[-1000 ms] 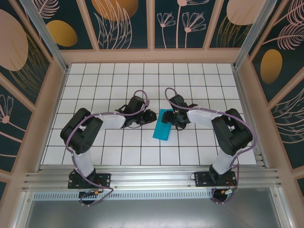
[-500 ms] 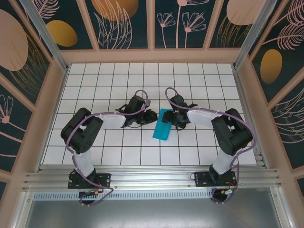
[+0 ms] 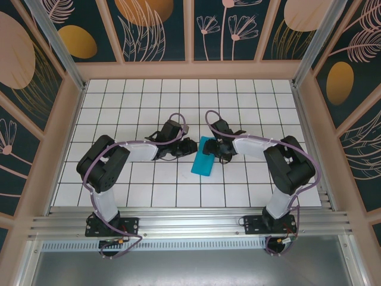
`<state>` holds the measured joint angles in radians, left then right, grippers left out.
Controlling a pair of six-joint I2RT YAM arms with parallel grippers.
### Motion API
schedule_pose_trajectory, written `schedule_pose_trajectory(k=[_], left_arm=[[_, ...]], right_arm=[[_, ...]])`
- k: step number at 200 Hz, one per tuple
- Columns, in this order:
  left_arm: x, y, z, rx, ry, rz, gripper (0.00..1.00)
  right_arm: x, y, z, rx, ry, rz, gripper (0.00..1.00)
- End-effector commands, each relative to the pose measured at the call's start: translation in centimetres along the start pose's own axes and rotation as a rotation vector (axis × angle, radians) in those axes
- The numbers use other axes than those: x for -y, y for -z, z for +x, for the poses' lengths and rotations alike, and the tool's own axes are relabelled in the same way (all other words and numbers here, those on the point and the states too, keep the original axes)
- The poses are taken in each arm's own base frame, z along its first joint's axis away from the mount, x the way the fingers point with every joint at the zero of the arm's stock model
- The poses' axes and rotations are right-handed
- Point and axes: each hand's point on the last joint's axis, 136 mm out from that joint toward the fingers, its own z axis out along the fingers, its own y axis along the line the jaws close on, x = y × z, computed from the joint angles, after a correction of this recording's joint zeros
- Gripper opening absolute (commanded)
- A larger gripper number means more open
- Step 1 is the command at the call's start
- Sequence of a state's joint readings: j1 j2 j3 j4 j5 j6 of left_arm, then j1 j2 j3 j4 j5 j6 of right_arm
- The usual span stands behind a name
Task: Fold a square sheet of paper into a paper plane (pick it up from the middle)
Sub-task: Hold the square sheet of paper at the center of the table.
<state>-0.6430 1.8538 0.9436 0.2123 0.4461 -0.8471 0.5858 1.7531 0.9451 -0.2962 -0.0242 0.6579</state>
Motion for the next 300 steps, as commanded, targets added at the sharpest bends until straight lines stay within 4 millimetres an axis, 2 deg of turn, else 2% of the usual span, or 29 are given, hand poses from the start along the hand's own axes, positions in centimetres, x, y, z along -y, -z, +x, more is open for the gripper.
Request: schedule_pose_trajectory(k=[1, 74, 76, 80, 123, 174, 245, 300], left_arm=[[0.6, -0.4, 0.1, -0.020, -0.010, 0.015, 0.22], [0.2, -0.6, 0.5, -0.033, -0.002, 0.008, 0.22], [1.0, -0.6, -0.2, -0.022, -0.011, 0.023, 0.22], [1.2, -0.6, -0.4, -0.018, -0.014, 0.026, 0.22], [1.8, -2.0, 0.0, -0.055, -0.028, 0.016, 0.19], [0.3, -2.8, 0.2, -0.056, 0.004, -0.057, 0.00], [-0.9, -3.6, 0.6, -0.076, 0.029, -0.082, 0.00], [-2.7, -4.1, 1.5, -0.102, 0.042, -0.140, 0.00]], right_arm=[[8.0, -3.9, 3.7, -0.103, 0.038, 0.286, 0.73], [7.9, -4.2, 3.8, -0.109, 0.036, 0.284, 0.72], [7.9, -4.2, 3.8, -0.109, 0.036, 0.284, 0.72], [7.9, -4.2, 3.9, -0.109, 0.034, 0.286, 0.72], [8.1, -4.3, 4.1, -0.113, 0.030, 0.290, 0.72], [8.0, -4.4, 4.2, -0.115, 0.022, 0.284, 0.72], [7.8, -4.5, 4.3, -0.118, 0.016, 0.277, 0.72], [7.5, -4.5, 4.2, -0.117, 0.018, 0.270, 0.72]])
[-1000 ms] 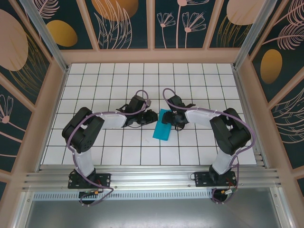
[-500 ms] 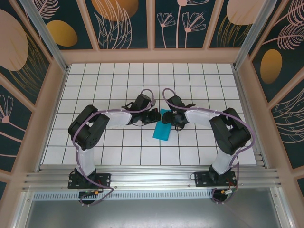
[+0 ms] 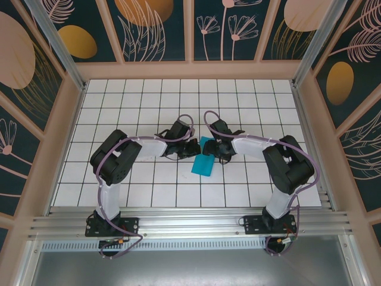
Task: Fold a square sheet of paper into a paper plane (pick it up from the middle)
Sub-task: Hold the square sheet of paper at the center of the table, then first fold in half a square sheet of paper at the center of the table.
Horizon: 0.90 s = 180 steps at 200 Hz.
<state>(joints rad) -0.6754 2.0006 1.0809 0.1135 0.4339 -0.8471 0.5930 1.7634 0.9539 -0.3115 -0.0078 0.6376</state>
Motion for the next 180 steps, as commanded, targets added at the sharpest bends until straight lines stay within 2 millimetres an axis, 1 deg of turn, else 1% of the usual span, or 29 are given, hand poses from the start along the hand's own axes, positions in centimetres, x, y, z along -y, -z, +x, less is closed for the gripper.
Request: schedule_pose_trajectory(k=[1, 37, 106, 130, 153, 163, 177, 180], left_arm=[[-1.6, -0.7, 0.7, -0.024, 0.020, -0.066, 0.00], [-2.7, -0.7, 1.3, -0.036, 0.018, -0.114, 0.00], [-4.8, -0.7, 1.5, -0.037, 0.003, -0.232, 0.00], [-5.1, -0.9, 1.8, -0.043, 0.006, -0.243, 0.00], [-5.2, -1.0, 2.1, -0.049, 0.002, -0.245, 0.00], [-5.1, -1.0, 2.1, -0.050, 0.003, -0.244, 0.00], [-5.0, -1.0, 2.0, -0.049, 0.001, -0.242, 0.00], [-5.0, -1.0, 2.0, -0.050, 0.001, -0.241, 0.00]], right_arm=[[7.1, -4.5, 4.3, -0.117, -0.008, 0.246, 0.72], [6.3, -4.3, 3.7, -0.108, -0.012, 0.222, 0.73], [3.4, -2.5, 0.9, -0.046, -0.021, 0.138, 0.74], [2.3, -0.7, -0.5, 0.003, -0.031, 0.093, 0.76], [0.6, 1.9, -2.0, 0.064, -0.038, -0.001, 0.79], [0.2, 3.1, -2.7, 0.095, -0.043, -0.028, 0.80], [-0.1, 4.4, -3.1, 0.126, -0.053, -0.055, 0.81], [-0.5, 4.6, -2.8, 0.117, -0.053, -0.079, 0.81]])
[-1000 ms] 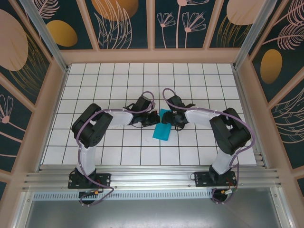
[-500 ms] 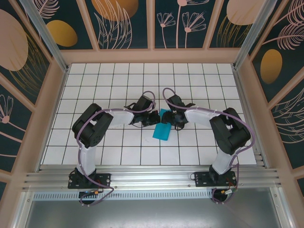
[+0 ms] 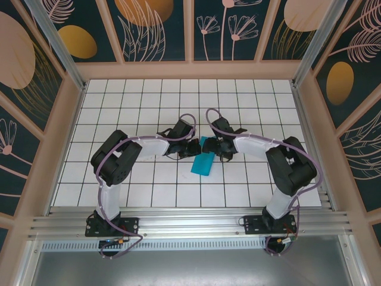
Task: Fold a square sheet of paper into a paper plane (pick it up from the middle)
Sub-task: First fold in half a square sheet of paper at the center of the table.
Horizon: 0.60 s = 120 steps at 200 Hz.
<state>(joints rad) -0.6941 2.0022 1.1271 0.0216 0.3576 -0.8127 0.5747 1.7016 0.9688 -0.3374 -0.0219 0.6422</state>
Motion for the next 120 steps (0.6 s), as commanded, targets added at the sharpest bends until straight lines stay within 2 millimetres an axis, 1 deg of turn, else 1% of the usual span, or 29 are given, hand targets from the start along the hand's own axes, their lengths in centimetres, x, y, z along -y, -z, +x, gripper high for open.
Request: schedule_pose_trajectory(k=[1, 11, 20, 24, 27, 33, 43, 58, 75, 79, 99, 120], left_arm=[[-4.5, -1.3, 2.4, -0.067, 0.026, -0.160, 0.00], [-4.4, -1.4, 2.5, -0.069, 0.024, -0.155, 0.00], [-4.3, -1.4, 2.4, -0.070, 0.023, -0.148, 0.00], [-4.2, -1.4, 2.4, -0.071, 0.023, -0.145, 0.00], [-4.2, -1.4, 2.4, -0.071, 0.022, -0.145, 0.00], [-4.1, -1.4, 2.4, -0.072, 0.022, -0.144, 0.00], [-4.2, -1.4, 2.4, -0.072, 0.020, -0.145, 0.00], [-4.3, -1.4, 2.4, -0.072, 0.019, -0.146, 0.00], [-4.3, -1.5, 2.5, -0.073, 0.022, -0.148, 0.00], [-4.3, -1.4, 2.5, -0.073, 0.023, -0.147, 0.00], [-4.2, -1.5, 2.5, -0.077, 0.020, -0.143, 0.00], [-4.1, -1.4, 2.4, -0.076, 0.013, -0.142, 0.00]], right_arm=[[-0.1, 2.6, -1.6, 0.085, -0.033, -0.044, 0.81], [-0.5, 3.3, -1.6, 0.094, -0.039, -0.076, 0.80], [-1.0, 3.9, -1.5, 0.102, -0.042, -0.118, 0.76], [-0.7, 4.2, -2.0, 0.108, -0.062, -0.137, 0.72], [-0.9, 4.3, -2.1, 0.107, -0.065, -0.161, 0.69], [-1.7, 4.7, -1.9, 0.100, -0.063, -0.219, 0.61], [-2.9, 5.2, -1.6, 0.084, -0.065, -0.309, 0.45], [-4.0, 5.4, -1.1, 0.059, -0.074, -0.395, 0.31], [-4.4, 5.0, -0.4, 0.027, -0.096, -0.434, 0.15], [-4.5, 4.8, -0.2, 0.022, -0.097, -0.444, 0.14], [-4.5, 4.1, 0.3, -0.003, -0.114, -0.461, 0.12], [-3.9, 3.2, 0.3, -0.015, -0.139, -0.447, 0.10]])
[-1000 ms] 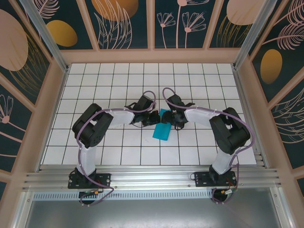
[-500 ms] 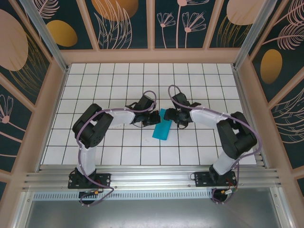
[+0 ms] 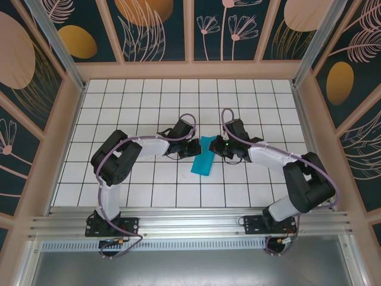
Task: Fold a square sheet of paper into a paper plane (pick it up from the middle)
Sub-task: First fold in half a square sheet of paper at the center of the table.
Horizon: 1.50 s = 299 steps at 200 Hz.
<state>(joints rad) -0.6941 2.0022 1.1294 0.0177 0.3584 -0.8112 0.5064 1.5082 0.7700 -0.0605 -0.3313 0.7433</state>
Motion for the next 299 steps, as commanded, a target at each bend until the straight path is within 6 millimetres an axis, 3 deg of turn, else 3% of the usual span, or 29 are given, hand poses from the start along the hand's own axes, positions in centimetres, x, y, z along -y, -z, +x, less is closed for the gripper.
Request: schedule_pose_trajectory(k=[1, 46, 145, 205, 227, 248, 270, 299], left_arm=[[-4.2, -1.5, 2.4, -0.074, 0.014, -0.142, 0.00], [-4.1, -1.6, 2.4, -0.077, 0.013, -0.139, 0.00], [-4.2, -1.9, 2.6, -0.089, 0.010, -0.137, 0.00], [-4.3, -2.1, 2.6, -0.096, 0.008, -0.139, 0.00], [-4.3, -2.1, 2.7, -0.100, 0.007, -0.140, 0.00], [-4.3, -2.1, 2.7, -0.101, 0.008, -0.141, 0.00], [-4.4, -2.1, 2.7, -0.100, 0.009, -0.143, 0.00], [-4.4, -2.1, 2.7, -0.102, 0.009, -0.142, 0.00]], right_arm=[[-0.3, -0.7, 0.0, -0.017, -0.033, -0.059, 0.10], [-0.4, -1.5, 0.5, -0.064, -0.049, -0.110, 0.09], [5.0, -3.0, 2.9, -0.105, -0.097, 0.010, 0.11], [8.5, -2.8, 4.7, -0.117, -0.142, 0.048, 0.11], [7.5, -2.0, 3.9, -0.092, -0.128, 0.001, 0.11], [4.7, -0.8, 2.9, -0.069, -0.087, -0.101, 0.12], [2.4, -0.1, 3.2, -0.096, -0.065, -0.208, 0.12], [2.9, -0.4, 4.3, -0.120, -0.092, -0.229, 0.11]])
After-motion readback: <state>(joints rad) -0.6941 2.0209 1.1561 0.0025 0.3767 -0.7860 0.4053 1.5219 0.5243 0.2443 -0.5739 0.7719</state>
